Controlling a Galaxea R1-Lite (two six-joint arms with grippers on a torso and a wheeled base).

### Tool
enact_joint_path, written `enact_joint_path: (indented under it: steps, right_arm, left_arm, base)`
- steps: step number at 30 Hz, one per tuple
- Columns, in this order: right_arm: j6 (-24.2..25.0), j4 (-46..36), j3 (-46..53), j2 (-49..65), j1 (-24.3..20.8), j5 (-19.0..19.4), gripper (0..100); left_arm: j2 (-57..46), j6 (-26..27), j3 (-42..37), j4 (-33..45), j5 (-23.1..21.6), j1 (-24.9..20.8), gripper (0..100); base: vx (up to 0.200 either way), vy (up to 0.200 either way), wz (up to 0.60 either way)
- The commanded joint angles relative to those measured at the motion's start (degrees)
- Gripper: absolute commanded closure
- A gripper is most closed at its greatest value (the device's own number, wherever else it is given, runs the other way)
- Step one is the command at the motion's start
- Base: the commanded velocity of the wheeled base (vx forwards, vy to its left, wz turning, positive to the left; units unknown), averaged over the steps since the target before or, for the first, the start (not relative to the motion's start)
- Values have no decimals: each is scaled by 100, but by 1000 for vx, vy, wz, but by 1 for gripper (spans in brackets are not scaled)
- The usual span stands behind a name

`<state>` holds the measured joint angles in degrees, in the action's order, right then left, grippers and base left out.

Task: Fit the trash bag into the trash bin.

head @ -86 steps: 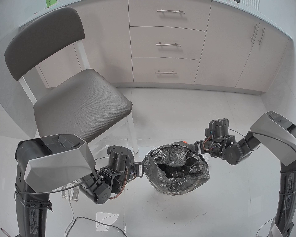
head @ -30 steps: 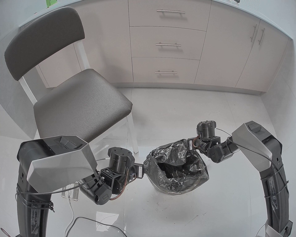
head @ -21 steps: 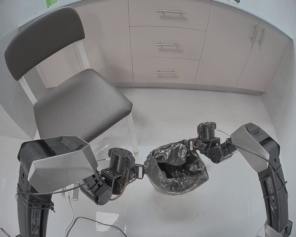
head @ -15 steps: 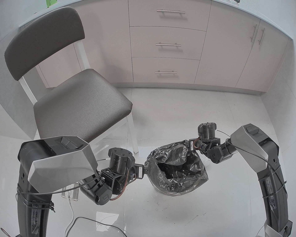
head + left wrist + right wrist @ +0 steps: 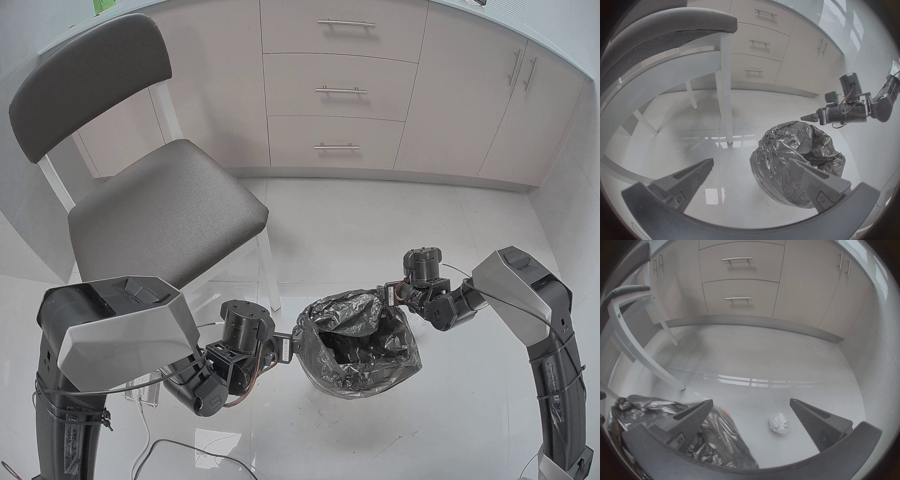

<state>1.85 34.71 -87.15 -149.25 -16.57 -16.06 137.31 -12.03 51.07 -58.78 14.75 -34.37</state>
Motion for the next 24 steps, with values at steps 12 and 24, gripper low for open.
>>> enact_joint_path:
  steps: [12,24]
  right_arm:
    - [34,80,1130,1214,-154,472,0]
    - [307,133,1385,1434,-224,463,0]
  left_arm:
    - [410,509,448,60,45,-97,0]
    - [990,843,1221,174,63,79,0]
  base:
    - [0,0,0]
    - [0,0,0]
